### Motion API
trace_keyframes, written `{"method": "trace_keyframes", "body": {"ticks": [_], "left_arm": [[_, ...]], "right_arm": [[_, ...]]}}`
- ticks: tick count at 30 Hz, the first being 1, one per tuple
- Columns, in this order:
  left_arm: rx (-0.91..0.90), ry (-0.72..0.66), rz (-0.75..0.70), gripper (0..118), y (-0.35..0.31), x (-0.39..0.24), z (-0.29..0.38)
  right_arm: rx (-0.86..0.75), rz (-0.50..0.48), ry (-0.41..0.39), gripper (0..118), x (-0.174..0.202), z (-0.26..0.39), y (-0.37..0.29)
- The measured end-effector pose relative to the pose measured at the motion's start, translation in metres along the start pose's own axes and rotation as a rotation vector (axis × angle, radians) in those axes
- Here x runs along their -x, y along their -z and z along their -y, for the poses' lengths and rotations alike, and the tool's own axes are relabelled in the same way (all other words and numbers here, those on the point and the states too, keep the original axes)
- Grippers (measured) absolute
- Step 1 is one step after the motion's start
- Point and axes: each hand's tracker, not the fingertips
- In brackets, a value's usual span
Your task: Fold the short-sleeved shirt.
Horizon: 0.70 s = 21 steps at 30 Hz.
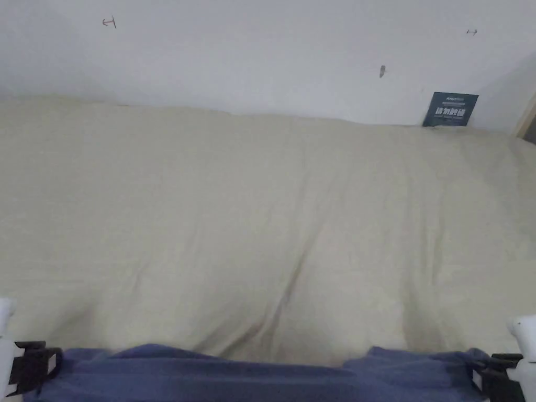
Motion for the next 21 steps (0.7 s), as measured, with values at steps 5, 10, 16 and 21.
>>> {"method": "trace_keyframes", "body": {"ticks": [5, 10, 16, 21], "left_arm": [[0.071, -0.068, 0.015, 3, 0.025, 0.013, 0.050], [0.073, -0.114, 0.012, 33, 0.031, 0.014, 0.065], [0.015, -0.116, -0.002, 111, 0.020, 0.006, 0.063], [-0.045, -0.121, 0.033, 110, -0.019, -0.016, 0.095]], "right_arm": [[0.092, -0.022, 0.022, 4, 0.009, 0.053, 0.025], [0.093, -0.042, 0.066, 19, 0.006, 0.070, 0.028], [0.043, -0.021, 0.056, 114, 0.001, 0.068, 0.007], [-0.124, -0.061, 0.072, 114, 0.027, 0.056, -0.034]]}}
